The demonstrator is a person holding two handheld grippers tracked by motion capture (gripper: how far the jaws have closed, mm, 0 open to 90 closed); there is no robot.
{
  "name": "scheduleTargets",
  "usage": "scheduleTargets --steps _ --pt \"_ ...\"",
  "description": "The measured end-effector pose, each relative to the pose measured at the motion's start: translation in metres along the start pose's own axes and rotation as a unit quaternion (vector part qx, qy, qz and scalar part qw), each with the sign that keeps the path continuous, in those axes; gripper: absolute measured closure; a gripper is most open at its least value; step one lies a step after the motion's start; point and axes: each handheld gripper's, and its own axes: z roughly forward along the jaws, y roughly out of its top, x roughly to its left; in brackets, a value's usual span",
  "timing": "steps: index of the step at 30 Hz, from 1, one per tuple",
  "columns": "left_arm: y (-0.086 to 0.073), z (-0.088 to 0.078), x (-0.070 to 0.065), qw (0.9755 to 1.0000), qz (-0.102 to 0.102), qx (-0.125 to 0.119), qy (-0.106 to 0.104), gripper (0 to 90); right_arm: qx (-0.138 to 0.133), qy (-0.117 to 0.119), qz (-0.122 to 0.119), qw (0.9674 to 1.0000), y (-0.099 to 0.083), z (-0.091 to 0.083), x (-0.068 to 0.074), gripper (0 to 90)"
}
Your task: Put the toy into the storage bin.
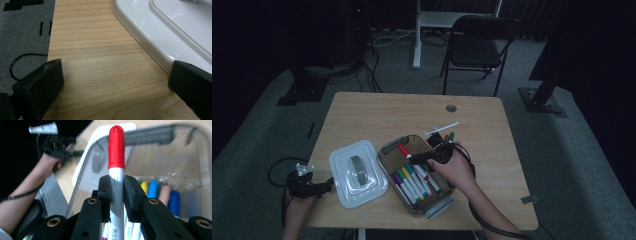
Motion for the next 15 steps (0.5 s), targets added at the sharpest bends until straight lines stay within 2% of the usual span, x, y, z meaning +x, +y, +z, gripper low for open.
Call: scheduleTargets --steps 6,15 --pt "0.0 0.0 0.0 1.0 0.0 0.0 0.0 0.7 0.052 -0.002 -0.004 0.9986 -0.003 0.028 0.008 76.8" --pt "0.0 0.0 0.0 1.0 0.001 0.001 0.0 0.6 0.105 -0.001 -0.004 0.9944 -0.005 0.059 0.01 76.8"
